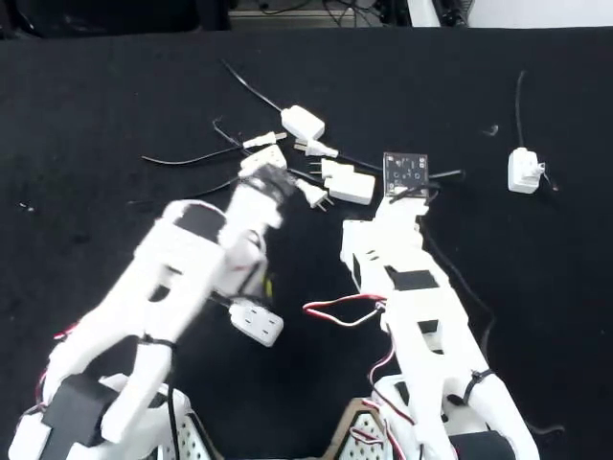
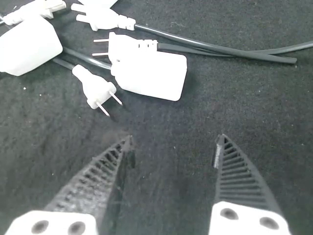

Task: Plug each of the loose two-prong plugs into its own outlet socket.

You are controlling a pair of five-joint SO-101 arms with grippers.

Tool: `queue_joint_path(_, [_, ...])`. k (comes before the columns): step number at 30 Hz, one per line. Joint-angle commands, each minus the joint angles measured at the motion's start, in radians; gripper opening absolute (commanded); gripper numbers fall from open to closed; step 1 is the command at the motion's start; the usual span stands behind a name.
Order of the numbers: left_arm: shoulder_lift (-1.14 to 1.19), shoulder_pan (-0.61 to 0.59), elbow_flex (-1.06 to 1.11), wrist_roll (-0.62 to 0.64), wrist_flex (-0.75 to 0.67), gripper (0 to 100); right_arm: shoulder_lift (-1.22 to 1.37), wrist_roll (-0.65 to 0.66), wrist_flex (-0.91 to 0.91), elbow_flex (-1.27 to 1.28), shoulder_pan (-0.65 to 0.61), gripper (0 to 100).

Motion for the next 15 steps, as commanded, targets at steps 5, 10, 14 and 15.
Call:
queue_joint_path(5, [-0.032, -0.150, -0.073, -0.603, 0.226, 26, -0.035, -0.011, -0.018, -0.028, 0.015, 25.4])
queue_joint_path(10, [-0.025, -0.122, 0.015, -0.591, 0.104, 26, -0.035, -0.011, -0.018, -0.030, 0.015, 25.4])
queue_joint_path(14, [-0.034, -0.050, 0.156, -0.522, -0.026, 26, -0.035, -0.011, -0.018, -0.028, 0.020, 25.4])
queue_joint_path(15, [-0.034, -0.027, 0.186, -0.512, -0.041, 26, -0.035, -0.011, -0.018, -0.028, 0.021, 25.4])
